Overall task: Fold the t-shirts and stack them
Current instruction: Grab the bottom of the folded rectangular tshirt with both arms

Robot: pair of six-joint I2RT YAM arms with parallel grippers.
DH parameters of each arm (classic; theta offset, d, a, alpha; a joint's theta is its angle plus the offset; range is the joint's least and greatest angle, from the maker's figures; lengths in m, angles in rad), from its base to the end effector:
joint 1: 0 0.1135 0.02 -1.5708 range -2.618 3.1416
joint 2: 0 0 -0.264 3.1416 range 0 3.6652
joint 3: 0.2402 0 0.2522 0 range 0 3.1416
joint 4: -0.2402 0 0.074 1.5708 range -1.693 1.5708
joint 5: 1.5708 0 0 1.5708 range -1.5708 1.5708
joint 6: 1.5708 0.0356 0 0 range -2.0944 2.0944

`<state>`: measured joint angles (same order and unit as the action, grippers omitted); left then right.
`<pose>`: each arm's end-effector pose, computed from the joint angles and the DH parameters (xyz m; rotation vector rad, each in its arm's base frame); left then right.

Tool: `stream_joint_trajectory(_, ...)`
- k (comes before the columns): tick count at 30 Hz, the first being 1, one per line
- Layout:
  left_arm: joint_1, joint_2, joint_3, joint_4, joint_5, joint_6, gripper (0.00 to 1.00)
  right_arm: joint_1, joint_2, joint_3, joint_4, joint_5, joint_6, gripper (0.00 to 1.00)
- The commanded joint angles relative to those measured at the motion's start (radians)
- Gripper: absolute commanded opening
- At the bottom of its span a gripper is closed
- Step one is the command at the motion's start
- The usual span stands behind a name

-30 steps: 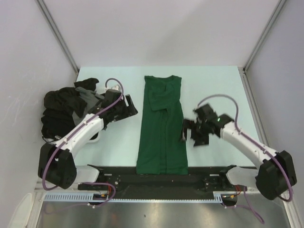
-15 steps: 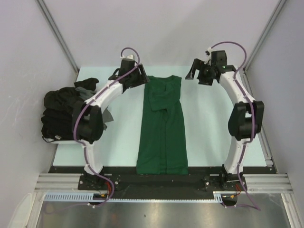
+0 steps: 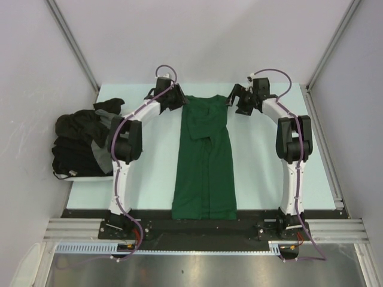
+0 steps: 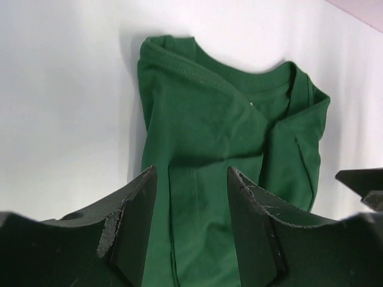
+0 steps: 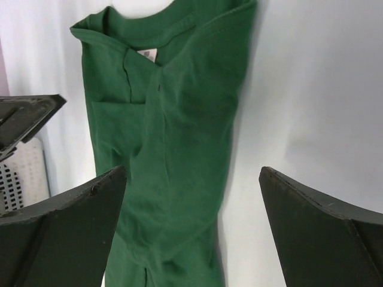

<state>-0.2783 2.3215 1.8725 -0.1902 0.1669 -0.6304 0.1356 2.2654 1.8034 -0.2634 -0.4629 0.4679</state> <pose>0.5122 -0.1525 0.1892 -0.3056 2.2664 -0.6758 0.5073 0.0853 0.1906 0.1420 2.3429 0.8373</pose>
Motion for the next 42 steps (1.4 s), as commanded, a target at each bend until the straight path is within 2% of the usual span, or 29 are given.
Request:
stream_joint_trajectory(1, 0.013, 0.051, 0.1, 0.018, 0.037, -0.015, 0.56, 0.027, 0.043, 0.027, 0.138, -0.031, 0.055, 1.0)
stream_joint_trajectory(7, 0.034, 0.099, 0.125, 0.026, 0.066, -0.018, 0.55, 0.048, 0.104, 0.08, 0.112, 0.033, 0.051, 0.98)
stream_joint_trajectory(15, 0.039, 0.177, 0.203, 0.021, 0.075, -0.014, 0.53, 0.059, 0.195, 0.215, 0.05, 0.122, 0.048, 0.83)
stream_joint_trajectory(19, 0.041, 0.225, 0.26, 0.028, 0.092, -0.038, 0.49, 0.071, 0.27, 0.351, -0.019, 0.138, 0.025, 0.74)
stream_joint_trajectory(22, 0.042, 0.268, 0.289, 0.055, 0.123, -0.078, 0.44, 0.075, 0.312, 0.385, -0.054, 0.15, 0.018, 0.61)
stream_joint_trajectory(23, 0.042, 0.277, 0.292, 0.076, 0.137, -0.089, 0.42, 0.075, 0.318, 0.387, -0.056, 0.156, 0.024, 0.51)
stream_joint_trajectory(26, 0.044, 0.306, 0.313, 0.104, 0.131, -0.124, 0.3, 0.067, 0.329, 0.387, -0.039, 0.164, 0.032, 0.38)
stream_joint_trajectory(27, 0.047, 0.321, 0.321, 0.11, 0.126, -0.141, 0.27, 0.065, 0.332, 0.389, -0.033, 0.165, 0.032, 0.37)
stream_joint_trajectory(28, 0.05, 0.329, 0.335, 0.115, 0.125, -0.149, 0.19, 0.064, 0.341, 0.393, -0.028, 0.168, 0.029, 0.36)
stream_joint_trajectory(32, 0.063, 0.351, 0.346, 0.153, 0.102, -0.187, 0.04, 0.053, 0.368, 0.425, 0.013, 0.184, 0.032, 0.31)
stream_joint_trajectory(37, 0.079, 0.397, 0.439, 0.186, 0.103, -0.207, 0.02, 0.036, 0.442, 0.551, 0.078, 0.144, 0.029, 0.26)
stream_joint_trajectory(42, 0.093, 0.469, 0.536, 0.216, 0.143, -0.235, 0.03, 0.038, 0.503, 0.639, 0.107, 0.13, 0.002, 0.32)
